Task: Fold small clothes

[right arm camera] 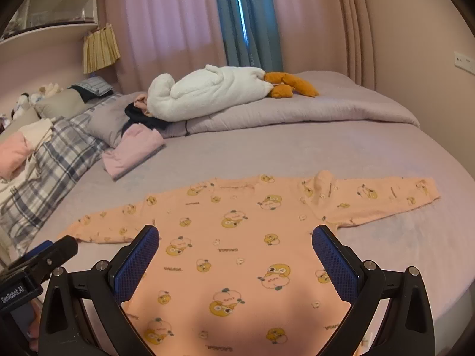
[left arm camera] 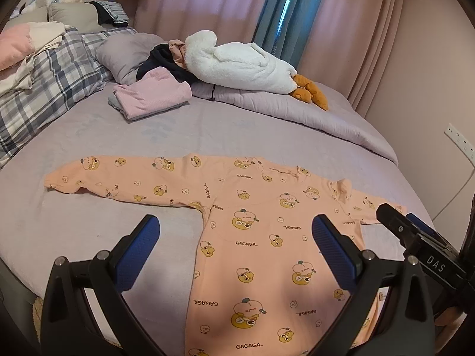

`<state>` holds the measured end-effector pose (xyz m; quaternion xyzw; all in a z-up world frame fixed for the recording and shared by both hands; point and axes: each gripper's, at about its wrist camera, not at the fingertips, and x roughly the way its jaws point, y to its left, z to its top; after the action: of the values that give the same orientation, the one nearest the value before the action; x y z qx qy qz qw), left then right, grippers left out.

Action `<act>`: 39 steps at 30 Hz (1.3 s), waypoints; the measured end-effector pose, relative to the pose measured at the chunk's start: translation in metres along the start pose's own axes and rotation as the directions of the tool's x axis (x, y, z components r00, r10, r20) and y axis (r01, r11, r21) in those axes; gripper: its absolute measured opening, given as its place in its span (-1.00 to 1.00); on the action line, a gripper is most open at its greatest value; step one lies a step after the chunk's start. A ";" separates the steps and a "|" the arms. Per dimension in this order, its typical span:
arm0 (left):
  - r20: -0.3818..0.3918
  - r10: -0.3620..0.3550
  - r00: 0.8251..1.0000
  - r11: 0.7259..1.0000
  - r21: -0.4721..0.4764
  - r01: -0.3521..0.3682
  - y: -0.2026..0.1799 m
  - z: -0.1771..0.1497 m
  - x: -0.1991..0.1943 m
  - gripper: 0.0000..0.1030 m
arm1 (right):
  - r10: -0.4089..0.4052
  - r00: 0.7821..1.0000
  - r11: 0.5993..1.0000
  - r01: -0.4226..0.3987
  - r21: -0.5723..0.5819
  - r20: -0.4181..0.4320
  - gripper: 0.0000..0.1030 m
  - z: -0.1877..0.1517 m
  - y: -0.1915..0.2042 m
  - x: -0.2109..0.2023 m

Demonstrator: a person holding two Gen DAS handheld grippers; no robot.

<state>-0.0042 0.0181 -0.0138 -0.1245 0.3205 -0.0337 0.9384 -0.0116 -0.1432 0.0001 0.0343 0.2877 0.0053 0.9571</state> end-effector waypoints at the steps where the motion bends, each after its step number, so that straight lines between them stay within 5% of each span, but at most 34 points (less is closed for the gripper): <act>1: -0.001 -0.001 1.000 1.000 0.004 0.001 -0.001 -0.001 0.001 0.99 | -0.003 1.000 1.000 0.003 0.001 0.000 0.99 0.000 0.000 0.000; 39: -0.054 -0.044 0.998 0.999 0.012 0.045 -0.014 -0.003 0.024 0.98 | -0.039 0.999 0.997 0.040 0.067 -0.013 0.99 -0.006 -0.025 0.003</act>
<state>0.0132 0.0001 -0.0268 -0.1244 0.3424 -0.0601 0.9293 -0.0127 -0.1675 -0.0083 0.0607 0.2939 -0.0232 0.9536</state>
